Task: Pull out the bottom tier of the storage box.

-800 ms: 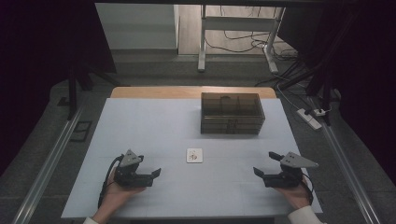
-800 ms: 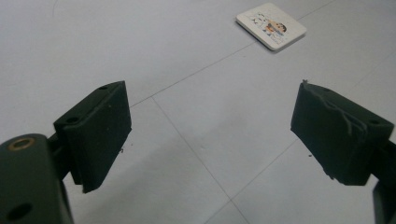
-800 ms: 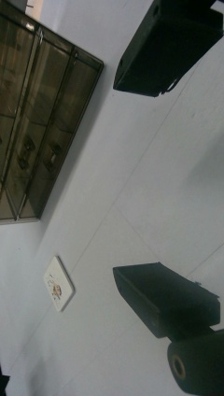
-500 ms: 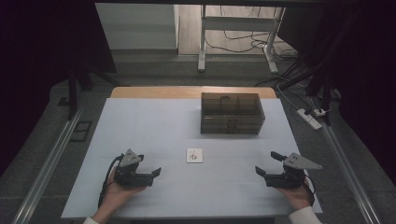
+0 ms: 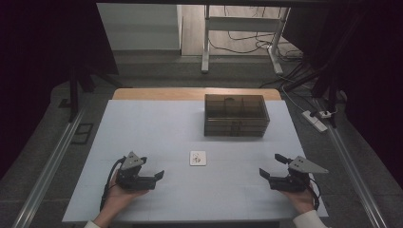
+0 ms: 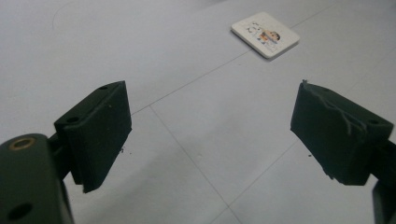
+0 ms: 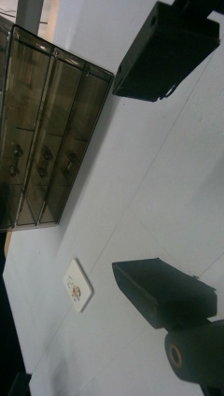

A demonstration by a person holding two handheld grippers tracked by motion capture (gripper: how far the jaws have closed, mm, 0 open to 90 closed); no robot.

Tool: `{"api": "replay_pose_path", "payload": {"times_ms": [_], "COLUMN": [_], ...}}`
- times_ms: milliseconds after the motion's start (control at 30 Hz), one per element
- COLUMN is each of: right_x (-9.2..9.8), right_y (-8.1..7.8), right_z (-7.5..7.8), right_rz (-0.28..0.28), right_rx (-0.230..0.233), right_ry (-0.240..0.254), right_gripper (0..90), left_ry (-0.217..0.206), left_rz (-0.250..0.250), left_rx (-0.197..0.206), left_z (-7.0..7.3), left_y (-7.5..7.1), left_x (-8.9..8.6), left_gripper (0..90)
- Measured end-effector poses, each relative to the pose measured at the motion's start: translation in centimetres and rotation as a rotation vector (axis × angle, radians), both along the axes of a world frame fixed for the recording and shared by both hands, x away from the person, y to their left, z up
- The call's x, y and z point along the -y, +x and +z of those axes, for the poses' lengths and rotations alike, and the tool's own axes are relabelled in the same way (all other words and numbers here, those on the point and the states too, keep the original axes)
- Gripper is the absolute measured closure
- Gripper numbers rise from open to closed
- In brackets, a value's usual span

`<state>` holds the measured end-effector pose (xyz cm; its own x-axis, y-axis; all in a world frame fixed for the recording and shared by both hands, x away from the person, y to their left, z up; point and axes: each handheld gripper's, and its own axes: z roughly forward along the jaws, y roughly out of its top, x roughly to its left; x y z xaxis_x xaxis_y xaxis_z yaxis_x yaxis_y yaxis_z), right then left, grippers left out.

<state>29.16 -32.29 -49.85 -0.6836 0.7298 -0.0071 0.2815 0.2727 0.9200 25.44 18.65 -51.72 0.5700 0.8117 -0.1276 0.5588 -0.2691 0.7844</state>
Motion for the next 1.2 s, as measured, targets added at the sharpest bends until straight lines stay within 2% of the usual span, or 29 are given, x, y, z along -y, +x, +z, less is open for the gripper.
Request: {"api": "replay_pose_path", "payload": {"times_ms": [100,133,233,467,700,1000,1200], "right_x": [-0.2,-0.6,-1.0,-2.0,-2.8,-4.2,-5.7], "right_y": [0.0,-0.2,-0.3,0.0,-0.3,0.0,0.2], "right_z": [0.0,0.1,0.0,0.2,0.5,0.0,-0.5], "right_rz": [-0.001,-0.003,0.007,0.029,0.026,0.038,0.068], "right_rx": [0.0,0.012,0.026,0.044,0.054,0.049,0.053], "right_ry": [-0.01,-0.03,-0.04,-0.013,-0.011,-0.031,-0.055], "right_gripper": [13.2,13.4,14.1,14.7,15.3,15.6,15.9], "left_ry": [0.001,0.002,0.005,0.022,0.013,0.021,0.019], "left_rz": [-0.01,-0.014,-0.018,-0.01,-0.007,-0.005,-0.003], "left_rx": [0.005,0.006,0.006,0.002,0.0,0.001,-0.004], "left_z": [0.0,0.0,0.0,-0.1,-0.1,-0.2,-0.2], "left_y": [-0.1,-0.1,0.0,0.3,0.2,0.4,0.4], "left_x": [0.0,0.1,0.1,0.4,0.3,0.2,0.2], "left_gripper": [12.7,12.7,12.8,12.9,12.9,12.9,12.8]}}
